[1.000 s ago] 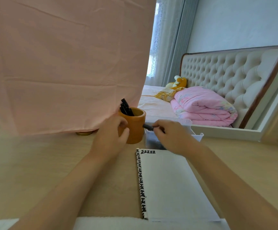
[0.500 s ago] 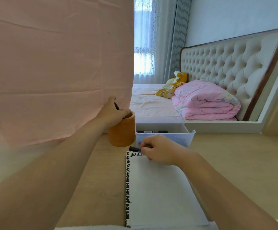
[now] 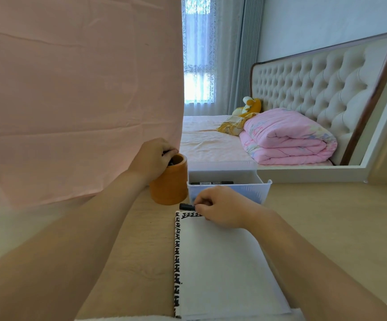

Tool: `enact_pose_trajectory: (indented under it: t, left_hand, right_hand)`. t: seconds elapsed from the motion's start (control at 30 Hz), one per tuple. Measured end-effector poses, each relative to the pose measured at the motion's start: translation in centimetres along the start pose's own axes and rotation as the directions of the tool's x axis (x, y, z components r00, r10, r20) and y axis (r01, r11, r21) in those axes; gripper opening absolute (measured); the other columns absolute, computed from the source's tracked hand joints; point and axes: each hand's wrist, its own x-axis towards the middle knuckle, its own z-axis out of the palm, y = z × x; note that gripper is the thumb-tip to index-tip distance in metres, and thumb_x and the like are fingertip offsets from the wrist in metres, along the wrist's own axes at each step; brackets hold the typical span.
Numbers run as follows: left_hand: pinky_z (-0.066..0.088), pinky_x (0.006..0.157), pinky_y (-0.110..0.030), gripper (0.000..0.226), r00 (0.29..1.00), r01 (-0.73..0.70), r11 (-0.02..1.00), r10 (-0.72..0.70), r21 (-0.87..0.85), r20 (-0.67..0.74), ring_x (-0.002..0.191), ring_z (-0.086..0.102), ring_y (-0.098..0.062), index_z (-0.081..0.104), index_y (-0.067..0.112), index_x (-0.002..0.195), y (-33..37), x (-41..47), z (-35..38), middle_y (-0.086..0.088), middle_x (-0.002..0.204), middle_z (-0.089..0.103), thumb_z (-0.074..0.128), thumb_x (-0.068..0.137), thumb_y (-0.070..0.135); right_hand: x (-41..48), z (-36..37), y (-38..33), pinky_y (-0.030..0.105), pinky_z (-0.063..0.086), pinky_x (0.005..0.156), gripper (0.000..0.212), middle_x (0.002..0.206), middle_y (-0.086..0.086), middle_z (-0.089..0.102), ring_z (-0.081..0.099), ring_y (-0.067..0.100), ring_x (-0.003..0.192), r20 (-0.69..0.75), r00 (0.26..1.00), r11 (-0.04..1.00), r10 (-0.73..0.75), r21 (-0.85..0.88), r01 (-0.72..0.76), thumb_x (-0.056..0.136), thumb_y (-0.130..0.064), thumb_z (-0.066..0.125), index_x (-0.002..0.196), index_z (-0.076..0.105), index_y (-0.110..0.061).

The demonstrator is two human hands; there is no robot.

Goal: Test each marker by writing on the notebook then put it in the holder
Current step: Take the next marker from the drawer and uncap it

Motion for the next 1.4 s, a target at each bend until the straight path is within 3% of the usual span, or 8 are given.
enact_pose_trajectory:
  t: [0.1, 0.23, 0.37, 0.53, 0.9, 1.17, 1.3, 1.4]
  left_hand:
    - [0.046, 0.086, -0.043, 0.034, 0.991, 0.016, 0.999, -0.022, 0.047, 0.134, 0.091, 0.058, -0.022, 0.072, 0.01, 0.096, 0.2, 0.2, -0.4, -0.007, 0.097, 0.07, 0.044, 0.103, 0.03]
    - [0.025, 0.109, -0.043, 0.035, 0.996, 0.018, 0.994, -0.008, 0.106, -0.092, 0.128, 0.045, -0.019, 0.057, 0.028, 0.133, 1.0, -0.7, -1.3, 0.007, 0.133, 0.059, 0.043, 0.101, 0.037]
    - [0.04, 0.089, -0.03, 0.016, 0.951, -0.171, 0.984, 0.178, 0.049, -0.253, 0.098, 0.049, -0.011, 0.065, 0.022, 0.104, 3.5, -4.3, -2.2, 0.01, 0.099, 0.059, 0.057, 0.092, 0.017]
    - [0.046, 0.071, -0.03, 0.012, 0.958, -0.284, 0.958, 0.285, 0.027, -0.038, 0.081, 0.052, -0.004, 0.065, 0.024, 0.091, 5.1, -9.3, -2.4, 0.016, 0.086, 0.058, 0.057, 0.086, 0.015]
    - [0.041, 0.076, -0.018, 0.021, 0.989, -0.13, 0.991, 0.132, -0.034, 0.07, 0.091, 0.052, 0.001, 0.068, 0.036, 0.11, 3.3, -12.1, -2.1, 0.024, 0.096, 0.055, 0.067, 0.09, 0.03]
    - [0.04, 0.073, -0.021, 0.019, 0.997, 0.026, 0.965, -0.008, -0.261, 0.071, 0.089, 0.055, -0.002, 0.071, 0.035, 0.11, 3.1, -12.4, -0.9, 0.018, 0.092, 0.065, 0.065, 0.092, 0.03]
    - [0.044, 0.075, -0.024, 0.016, 0.989, 0.021, 0.96, 0.022, -0.28, 0.149, 0.093, 0.056, 0.002, 0.069, 0.039, 0.106, 4.0, -12.7, -0.5, 0.022, 0.096, 0.065, 0.058, 0.094, 0.041]
    - [0.044, 0.072, -0.021, 0.019, 0.997, 0.074, 0.932, -0.073, -0.355, 0.016, 0.091, 0.057, 0.001, 0.059, 0.036, 0.116, 3.8, -12.7, -0.9, 0.017, 0.097, 0.064, 0.052, 0.099, 0.037]
  right_hand:
    - [0.1, 0.1, 0.1, 0.024, 0.05, 0.078, 0.02, 0.086, -0.01, 0.064, 0.062, 0.011, 0.083, -0.012, 1.0, 1.0, 0.0, 0.0, 0.0, 0.098, -0.029, 0.053, 0.102, 0.071, -0.023]
    - [0.0, 0.1, -0.2, 0.017, 0.041, 0.069, 0.02, 0.082, -0.013, 0.061, 0.056, 0.006, 0.077, -0.017, 1.0, 1.0, -0.014, 0.014, 0.015, 0.098, -0.028, 0.055, 0.107, 0.071, -0.023]
    - [-0.2, -0.3, -0.8, 0.015, 0.038, 0.066, 0.028, 0.082, -0.017, 0.059, 0.054, 0.005, 0.076, 0.019, 0.999, 0.999, -0.04, -0.028, 0.041, 0.093, -0.021, 0.06, 0.119, 0.069, -0.026]
    - [-0.8, -0.5, -1.7, 0.009, 0.039, 0.073, 0.034, 0.094, -0.016, 0.065, 0.059, 0.0, 0.08, -0.006, 0.993, 0.993, -0.117, 0.028, 0.117, 0.091, -0.014, 0.066, 0.122, 0.07, -0.027]
    - [-1.1, -1.3, -2.5, 0.022, 0.044, 0.046, 0.012, 0.071, 0.015, 0.067, 0.052, 0.012, 0.046, -0.064, 0.995, 0.884, -0.083, 0.457, 0.103, 0.087, -0.012, 0.074, 0.094, 0.064, -0.013]
    - [-1.2, -1.3, -2.2, 0.029, 0.053, 0.055, 0.02, 0.083, 0.01, 0.071, 0.06, 0.021, 0.061, -0.076, 0.992, 0.736, -0.105, 0.664, 0.129, 0.095, -0.009, 0.062, 0.114, 0.067, -0.007]
    - [-0.9, -1.2, -3.0, 0.031, 0.055, 0.056, 0.015, 0.077, 0.009, 0.066, 0.062, 0.023, 0.062, -0.144, 0.988, 0.809, -0.058, 0.573, 0.131, 0.099, -0.022, 0.057, 0.101, 0.066, -0.009]
    - [-0.8, -1.2, -3.5, 0.044, 0.059, 0.078, 0.02, 0.085, 0.008, 0.069, 0.067, 0.027, 0.081, -0.109, 0.993, 0.874, -0.047, 0.477, 0.094, 0.105, -0.026, 0.044, 0.096, 0.059, -0.016]
